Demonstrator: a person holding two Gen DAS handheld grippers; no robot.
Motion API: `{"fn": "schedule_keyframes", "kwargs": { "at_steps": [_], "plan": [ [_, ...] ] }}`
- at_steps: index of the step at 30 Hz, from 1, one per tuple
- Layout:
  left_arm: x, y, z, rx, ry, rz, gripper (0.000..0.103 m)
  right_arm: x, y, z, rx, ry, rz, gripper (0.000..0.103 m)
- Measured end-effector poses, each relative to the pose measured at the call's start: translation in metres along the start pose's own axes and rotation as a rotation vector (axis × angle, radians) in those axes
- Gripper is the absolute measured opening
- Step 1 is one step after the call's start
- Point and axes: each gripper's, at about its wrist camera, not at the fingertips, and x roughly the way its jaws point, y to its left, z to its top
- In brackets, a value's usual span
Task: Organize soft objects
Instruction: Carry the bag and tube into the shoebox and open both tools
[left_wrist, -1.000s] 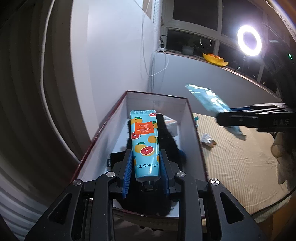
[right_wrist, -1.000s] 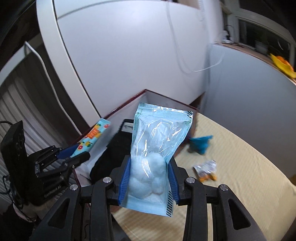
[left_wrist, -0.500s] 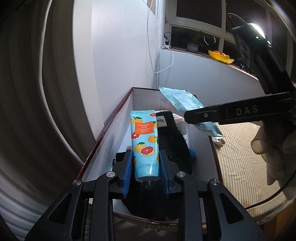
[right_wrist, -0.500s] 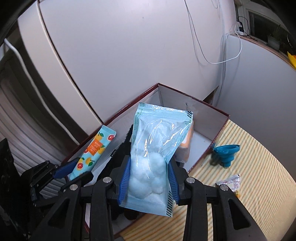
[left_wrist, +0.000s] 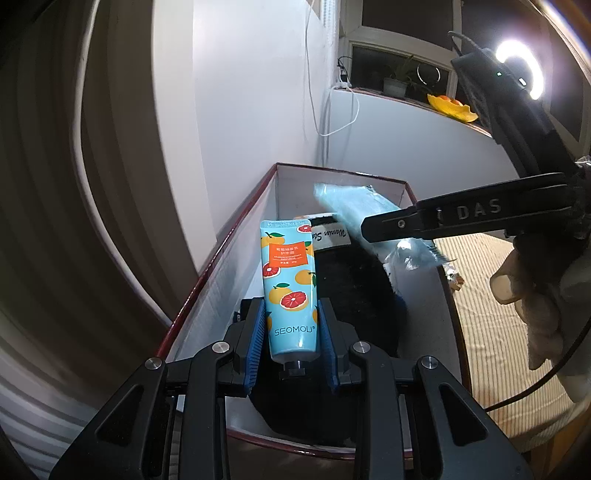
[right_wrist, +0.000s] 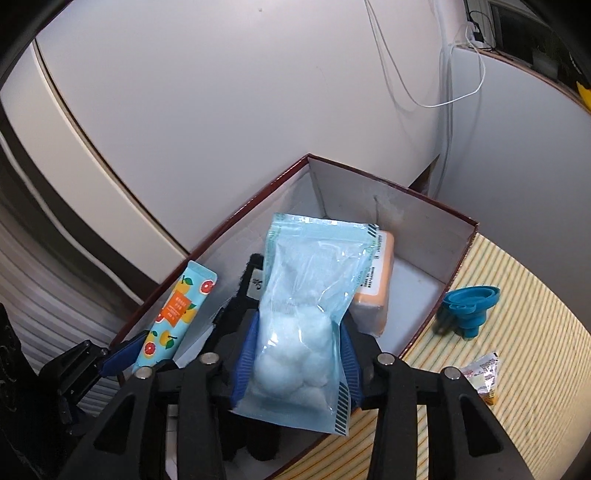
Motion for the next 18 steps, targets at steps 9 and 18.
{"fn": "schedule_keyframes", "kwargs": {
  "at_steps": [9, 18],
  "plan": [
    [-0.007, -0.001, 0.001, -0.010, -0.020, 0.008, 0.051, -0.013, -0.007, -0.005, 0.021, -0.027, 0.013, 0.063],
    [-0.025, -0.006, -0.003, -0.022, -0.050, -0.026, 0.051, -0.041, -0.018, -0.012, 0.019, -0.072, 0.027, 0.063]
  ]
}}
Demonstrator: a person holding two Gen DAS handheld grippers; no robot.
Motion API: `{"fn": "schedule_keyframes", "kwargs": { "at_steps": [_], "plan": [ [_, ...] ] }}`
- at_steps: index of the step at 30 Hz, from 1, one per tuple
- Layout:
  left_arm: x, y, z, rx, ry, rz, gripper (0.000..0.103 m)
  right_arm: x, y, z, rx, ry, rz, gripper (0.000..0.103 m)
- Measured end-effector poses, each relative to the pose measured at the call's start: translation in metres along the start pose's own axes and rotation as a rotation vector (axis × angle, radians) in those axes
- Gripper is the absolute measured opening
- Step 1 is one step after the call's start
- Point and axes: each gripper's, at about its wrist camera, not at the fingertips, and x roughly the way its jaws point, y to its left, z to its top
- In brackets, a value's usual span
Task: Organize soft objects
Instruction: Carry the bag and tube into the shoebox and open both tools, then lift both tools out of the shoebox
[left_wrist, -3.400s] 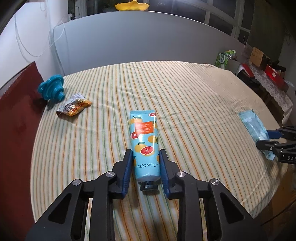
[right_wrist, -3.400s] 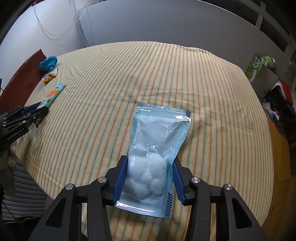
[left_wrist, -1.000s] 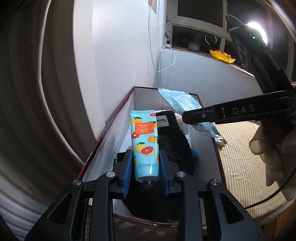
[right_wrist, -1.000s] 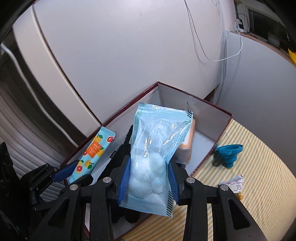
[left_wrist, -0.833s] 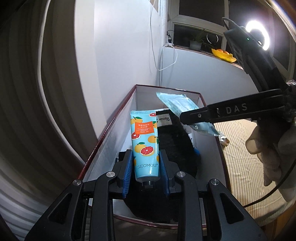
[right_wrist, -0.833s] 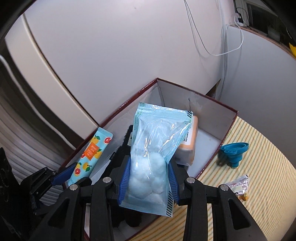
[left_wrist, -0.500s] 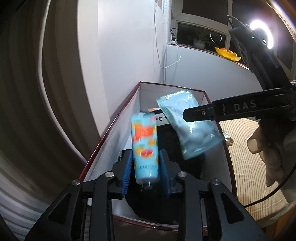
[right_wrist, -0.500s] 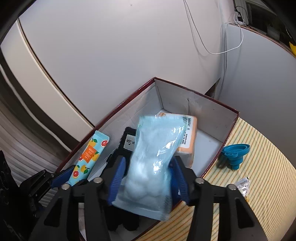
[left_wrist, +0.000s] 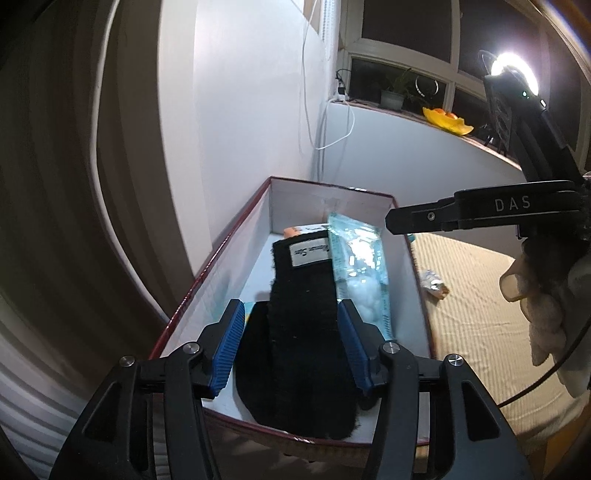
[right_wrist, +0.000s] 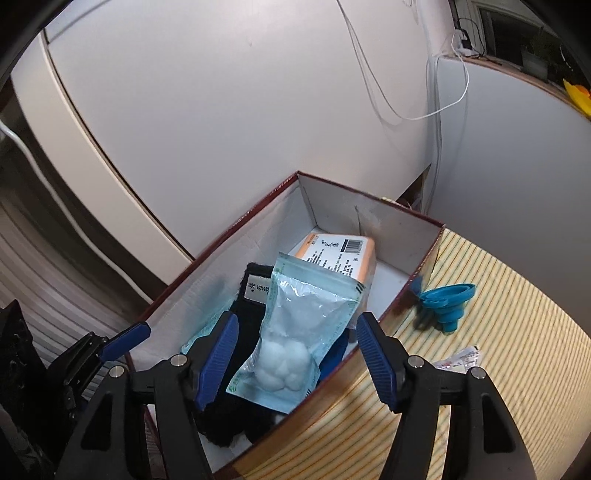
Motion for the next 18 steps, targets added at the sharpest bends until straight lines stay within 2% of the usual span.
{"fn": "schedule_keyframes", "kwargs": {
  "at_steps": [7, 13, 15, 18],
  "plan": [
    [-0.026, -0.005, -0.002, -0.017, -0.034, -0.044, 0.051, -0.027, -0.022, -0.006, 0.033, -0.042, 0.017, 0.063],
    [-0.043, -0.008, -0.009, -0.023, -0.058, -0.045, 0.051, -0.045, -0.053, -0.013, 0.068, -0.076, -0.022, 0.061],
    [-0.047, -0.007, -0.011, -0.025, -0.062, -0.039, 0.051, -0.048, -0.064, -0.014, 0.082, -0.069, -0.029, 0.043],
    [-0.053, -0.003, -0.013, -0.039, -0.065, -0.034, 0.051, -0.046, -0.080, -0.012, 0.092, -0.051, -0.041, 0.025]
  ]
}}
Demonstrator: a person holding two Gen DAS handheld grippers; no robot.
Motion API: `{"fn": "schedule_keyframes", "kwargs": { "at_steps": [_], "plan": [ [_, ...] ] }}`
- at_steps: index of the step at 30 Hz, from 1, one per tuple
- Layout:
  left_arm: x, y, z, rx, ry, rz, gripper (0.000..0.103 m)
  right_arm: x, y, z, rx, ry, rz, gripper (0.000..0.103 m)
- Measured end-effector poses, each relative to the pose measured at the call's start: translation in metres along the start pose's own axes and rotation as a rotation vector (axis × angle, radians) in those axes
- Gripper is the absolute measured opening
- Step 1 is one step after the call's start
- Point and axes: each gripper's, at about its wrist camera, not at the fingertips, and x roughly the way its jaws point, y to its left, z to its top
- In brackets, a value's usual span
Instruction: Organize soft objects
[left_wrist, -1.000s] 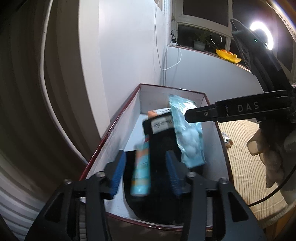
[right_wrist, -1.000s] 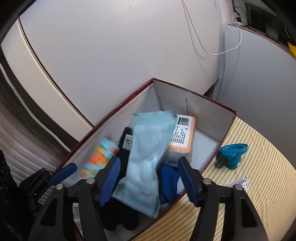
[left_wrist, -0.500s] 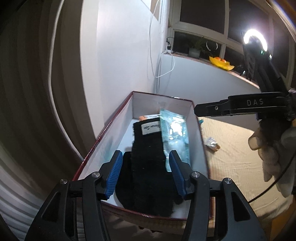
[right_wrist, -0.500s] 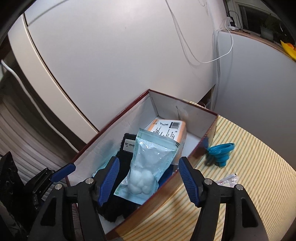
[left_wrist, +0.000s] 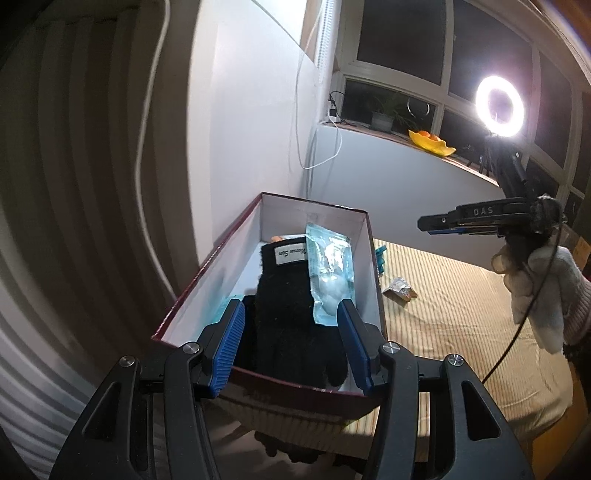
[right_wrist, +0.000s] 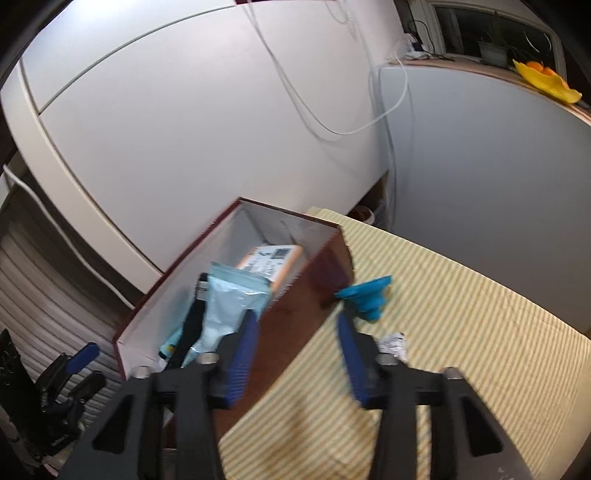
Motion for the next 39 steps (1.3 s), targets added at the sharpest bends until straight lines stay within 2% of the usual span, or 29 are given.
{"fn": "schedule_keyframes", "kwargs": {
  "at_steps": [2, 5, 11, 20, 27, 32, 39],
  "plan": [
    [-0.006, 0.004, -0.001, -0.007, -0.009, 0.013, 0.051, 0.003, -0.011, 0.003, 0.011, 0.011, -0.001, 0.019],
    [-0.013, 0.009, -0.002, -0.019, -0.021, 0.032, 0.051, 0.013, -0.030, 0.010, 0.041, 0.039, -0.004, 0.015],
    [-0.019, 0.018, -0.001, -0.034, -0.036, 0.065, 0.051, 0.049, -0.053, 0.030, 0.070, 0.090, -0.024, 0.015],
    [-0.017, 0.017, 0.005, -0.039, -0.044, 0.078, 0.051, 0.113, -0.052, 0.053, 0.011, 0.176, -0.057, 0.014],
    [-0.009, 0.019, 0.003, -0.053, -0.023, 0.074, 0.051, 0.143, -0.062, 0.055, 0.004, 0.234, -0.071, 0.014],
    [-0.009, 0.018, 0.003, -0.055, -0.020, 0.061, 0.051, 0.140, -0.068, 0.043, -0.020, 0.265, -0.090, 0.014],
    [-0.010, 0.013, 0.001, -0.053, -0.019, 0.019, 0.051, 0.106, -0.077, 0.007, -0.085, 0.326, -0.134, 0.014]
  ]
}}
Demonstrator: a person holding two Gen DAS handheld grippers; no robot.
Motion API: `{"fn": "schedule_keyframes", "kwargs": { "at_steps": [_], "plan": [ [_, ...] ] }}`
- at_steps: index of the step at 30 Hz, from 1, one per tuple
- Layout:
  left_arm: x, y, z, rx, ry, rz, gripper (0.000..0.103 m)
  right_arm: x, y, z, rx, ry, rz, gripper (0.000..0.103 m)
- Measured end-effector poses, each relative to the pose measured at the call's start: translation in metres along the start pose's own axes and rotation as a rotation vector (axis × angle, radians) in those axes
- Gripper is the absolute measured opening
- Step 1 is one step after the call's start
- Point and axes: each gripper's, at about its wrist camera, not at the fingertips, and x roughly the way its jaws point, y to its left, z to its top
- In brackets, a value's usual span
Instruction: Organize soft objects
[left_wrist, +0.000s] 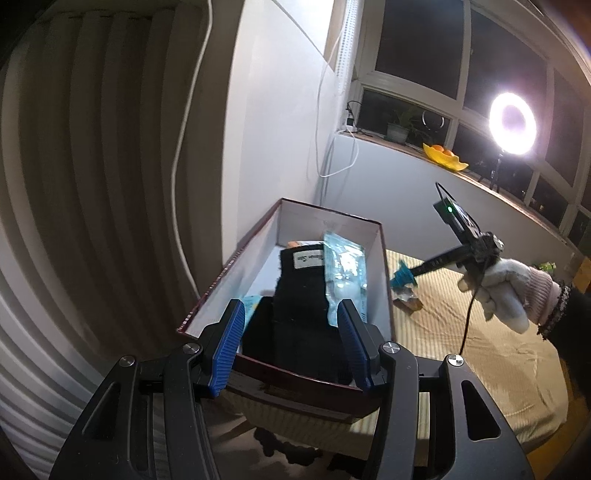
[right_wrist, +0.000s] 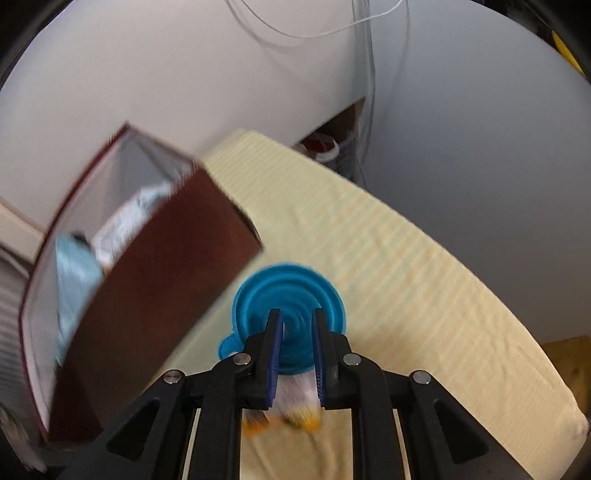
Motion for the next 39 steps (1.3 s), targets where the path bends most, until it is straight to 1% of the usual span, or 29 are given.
{"fn": "schedule_keyframes", "kwargs": {
  "at_steps": [5, 6, 7, 9, 10, 13, 15, 17, 20, 22, 24, 27, 29, 31, 34, 36, 39],
  "plan": [
    [-0.004, -0.009, -0.002, 0.014, -0.002, -0.024, 0.051, -0.008, -0.019, -0.038, 0.029, 0.020, 0.005, 0.014],
    [-0.004, -0.011, -0.001, 0.017, -0.003, -0.026, 0.051, -0.009, -0.022, -0.045, 0.031, 0.024, -0.007, 0.014],
    [-0.005, -0.012, -0.001, 0.020, -0.004, -0.027, 0.051, -0.013, -0.025, -0.051, 0.035, 0.021, -0.025, 0.014],
    [-0.006, -0.014, 0.000, 0.022, -0.006, -0.028, 0.051, -0.029, -0.029, -0.057, 0.053, -0.025, -0.008, 0.014],
    [-0.006, -0.015, 0.001, 0.022, -0.007, -0.029, 0.051, -0.040, -0.027, -0.056, 0.051, -0.059, -0.008, 0.014],
    [-0.005, -0.019, 0.002, 0.022, -0.009, -0.029, 0.051, -0.055, -0.013, -0.042, 0.008, -0.112, -0.007, 0.014],
    [-0.006, -0.021, 0.001, 0.024, -0.010, -0.028, 0.051, -0.055, 0.002, -0.025, -0.032, -0.123, -0.006, 0.014],
    [-0.008, -0.021, 0.001, 0.028, -0.010, -0.021, 0.051, -0.047, 0.017, -0.011, -0.066, -0.121, -0.019, 0.014],
    [-0.009, -0.018, 0.002, 0.025, -0.011, -0.009, 0.051, -0.024, 0.033, 0.015, -0.098, -0.092, -0.035, 0.014],
    [-0.008, -0.014, 0.002, 0.021, -0.009, 0.000, 0.051, -0.003, 0.035, 0.027, -0.114, -0.053, -0.045, 0.014],
    [-0.007, -0.010, 0.001, 0.014, -0.005, 0.006, 0.051, 0.012, 0.038, 0.030, -0.140, -0.012, -0.073, 0.014],
    [-0.003, -0.004, -0.001, -0.003, 0.005, 0.005, 0.051, 0.027, 0.034, 0.030, -0.137, 0.038, -0.082, 0.014],
    [-0.001, -0.003, -0.001, -0.012, 0.011, -0.004, 0.051, 0.030, 0.034, 0.031, -0.154, 0.049, -0.102, 0.014],
    [-0.001, -0.005, -0.002, -0.008, 0.012, -0.013, 0.051, 0.029, 0.034, 0.032, -0.162, 0.067, -0.104, 0.014],
    [-0.004, -0.010, -0.003, 0.008, 0.008, -0.028, 0.051, 0.033, 0.045, 0.032, -0.248, 0.125, -0.169, 0.014],
    [-0.006, -0.013, -0.004, 0.015, 0.007, -0.031, 0.051, 0.030, 0.052, 0.023, -0.299, 0.159, -0.193, 0.014],
    [-0.007, -0.014, -0.004, 0.009, 0.010, -0.040, 0.051, 0.016, 0.050, 0.011, -0.310, 0.167, -0.191, 0.014]
  ]
}}
